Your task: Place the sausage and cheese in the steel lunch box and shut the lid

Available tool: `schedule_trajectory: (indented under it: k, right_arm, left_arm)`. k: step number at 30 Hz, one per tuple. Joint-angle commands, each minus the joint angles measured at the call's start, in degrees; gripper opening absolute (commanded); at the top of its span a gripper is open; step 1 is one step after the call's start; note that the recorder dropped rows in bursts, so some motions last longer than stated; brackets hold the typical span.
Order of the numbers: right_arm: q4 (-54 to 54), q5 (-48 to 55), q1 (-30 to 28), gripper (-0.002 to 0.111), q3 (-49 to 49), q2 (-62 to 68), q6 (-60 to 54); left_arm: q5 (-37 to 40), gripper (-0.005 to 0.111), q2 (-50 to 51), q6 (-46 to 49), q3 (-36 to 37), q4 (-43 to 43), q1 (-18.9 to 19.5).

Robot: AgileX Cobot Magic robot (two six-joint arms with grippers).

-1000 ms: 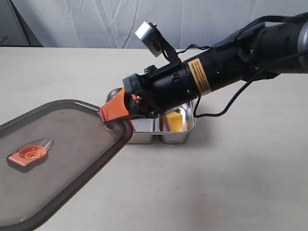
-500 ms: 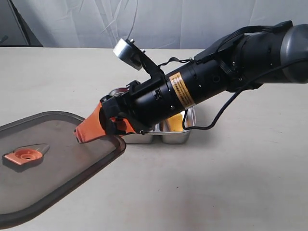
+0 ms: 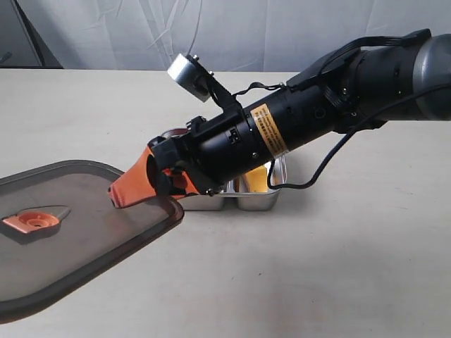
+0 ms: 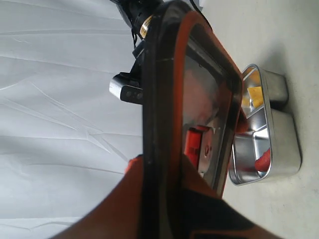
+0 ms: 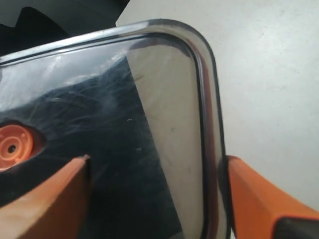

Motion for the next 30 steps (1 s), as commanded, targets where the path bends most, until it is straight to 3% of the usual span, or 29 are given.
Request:
schedule_trajectory:
  k: [1,13,20,23,28,30]
  right_arm:
    - [2.1,-10.9,-0.6,0.067,-0.1,-1.1,1.9]
    - [2.1,-10.9,-2.0,0.066,-0.1,-1.1,1.9]
    - [6.0,-10.9,-1.2,0.057,-0.1,-1.1,1.9]
    - [6.8,-10.9,-1.2,0.041,-0.1,-1.1,1.9]
    - [6.8,-10.9,-1.2,-0.001,-0.1,-1.1,1.9]
    - [6.7,-10.9,-1.2,0.000,-0.1,-1.2,1.9]
  left_arm:
    - [-1.4,0.000,0.6,0.3,0.9,2.3,-0.3]
    - [-5.5,0.000,0.6,0.3,0.7,3.6,-0.3]
    - [2.4,0.000,0.6,-0.4,0.7,2.9,-0.3]
    - [6.8,0.000,0.6,-1.3,0.7,3.2,-0.3]
    - [10.4,0.000,0.6,-4.4,0.7,5.8,-0.3]
    - [11.3,0.000,0.6,-6.7,0.7,7.4,-0.3]
